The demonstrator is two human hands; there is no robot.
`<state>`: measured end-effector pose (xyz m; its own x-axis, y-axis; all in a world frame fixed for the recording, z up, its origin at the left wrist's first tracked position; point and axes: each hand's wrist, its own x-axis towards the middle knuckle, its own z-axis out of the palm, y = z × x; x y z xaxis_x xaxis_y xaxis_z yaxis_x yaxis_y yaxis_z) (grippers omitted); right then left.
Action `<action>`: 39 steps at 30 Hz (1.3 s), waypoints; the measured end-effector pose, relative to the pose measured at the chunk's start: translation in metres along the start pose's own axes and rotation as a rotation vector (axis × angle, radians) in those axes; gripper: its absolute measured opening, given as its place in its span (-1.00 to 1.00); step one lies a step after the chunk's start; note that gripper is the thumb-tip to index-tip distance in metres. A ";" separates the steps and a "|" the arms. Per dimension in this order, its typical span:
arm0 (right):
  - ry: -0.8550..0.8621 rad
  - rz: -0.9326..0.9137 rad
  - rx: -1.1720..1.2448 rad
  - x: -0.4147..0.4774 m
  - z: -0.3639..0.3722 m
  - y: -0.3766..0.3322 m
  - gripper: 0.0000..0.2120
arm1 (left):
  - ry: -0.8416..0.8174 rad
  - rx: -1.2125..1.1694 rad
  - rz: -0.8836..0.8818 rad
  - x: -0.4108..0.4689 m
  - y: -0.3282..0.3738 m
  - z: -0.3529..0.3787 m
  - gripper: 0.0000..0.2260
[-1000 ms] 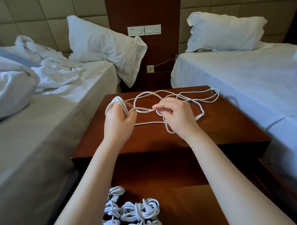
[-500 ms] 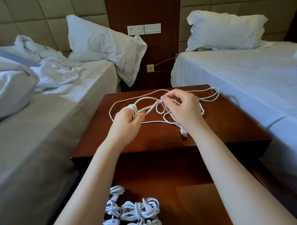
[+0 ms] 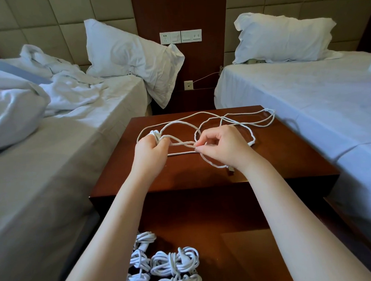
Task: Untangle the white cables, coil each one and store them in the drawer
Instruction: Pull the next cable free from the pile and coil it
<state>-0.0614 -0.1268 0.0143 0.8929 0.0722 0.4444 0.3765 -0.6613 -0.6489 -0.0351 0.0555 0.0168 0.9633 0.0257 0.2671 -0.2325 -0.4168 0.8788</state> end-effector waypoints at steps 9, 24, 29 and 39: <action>-0.113 0.061 -0.303 0.001 0.007 -0.015 -0.74 | -0.001 0.007 0.016 0.002 -0.003 0.001 -0.71; 0.063 0.259 -0.035 0.006 -0.003 -0.002 -0.20 | 0.041 -0.004 0.266 0.000 -0.001 0.004 -0.65; 0.200 0.169 0.056 0.007 0.002 0.002 -0.67 | 0.147 0.152 0.268 0.001 0.000 0.002 -0.64; 0.057 0.194 0.204 0.006 -0.003 -0.014 -0.72 | 0.204 0.246 0.323 0.002 -0.003 0.001 -0.58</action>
<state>-0.0621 -0.1198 0.0276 0.9400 -0.0871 0.3299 0.2466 -0.4945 -0.8334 -0.0320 0.0557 0.0144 0.7951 0.0270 0.6059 -0.4543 -0.6354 0.6244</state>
